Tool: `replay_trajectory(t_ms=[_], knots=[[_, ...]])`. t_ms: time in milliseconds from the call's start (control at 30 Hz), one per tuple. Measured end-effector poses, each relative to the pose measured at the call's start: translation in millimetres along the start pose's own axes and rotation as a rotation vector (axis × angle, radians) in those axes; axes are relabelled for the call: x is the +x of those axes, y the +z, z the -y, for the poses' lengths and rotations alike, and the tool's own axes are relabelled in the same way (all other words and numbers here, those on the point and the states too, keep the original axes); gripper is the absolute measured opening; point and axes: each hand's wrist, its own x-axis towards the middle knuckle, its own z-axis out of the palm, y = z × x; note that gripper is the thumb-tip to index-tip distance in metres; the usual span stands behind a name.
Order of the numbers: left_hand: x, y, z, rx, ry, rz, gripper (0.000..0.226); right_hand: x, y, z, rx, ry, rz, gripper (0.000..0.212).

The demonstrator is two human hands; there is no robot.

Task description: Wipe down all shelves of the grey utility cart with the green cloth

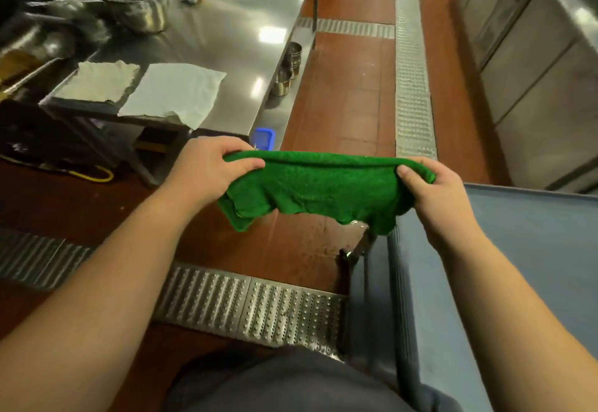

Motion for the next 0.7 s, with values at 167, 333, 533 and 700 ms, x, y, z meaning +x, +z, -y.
replay_trajectory(t_ms=[167, 333, 533, 700], knots=[[102, 15, 2, -0.044, 0.126, 0.023, 0.009, 60, 7, -6, 0.081, 0.042, -0.139, 0.012], [207, 34, 10, -0.130, 0.174, 0.146, 0.012, 133, 20, 0, 0.061, 0.042, -0.291, 0.008], [362, 65, 29, -0.128, 0.218, 0.373, 0.003, 233, 53, 27, 0.151, 0.122, -0.406, 0.008], [469, 109, 15, 0.092, 0.363, 0.526, 0.003, 305, 73, 49, 0.181, 0.159, -0.491, 0.012]])
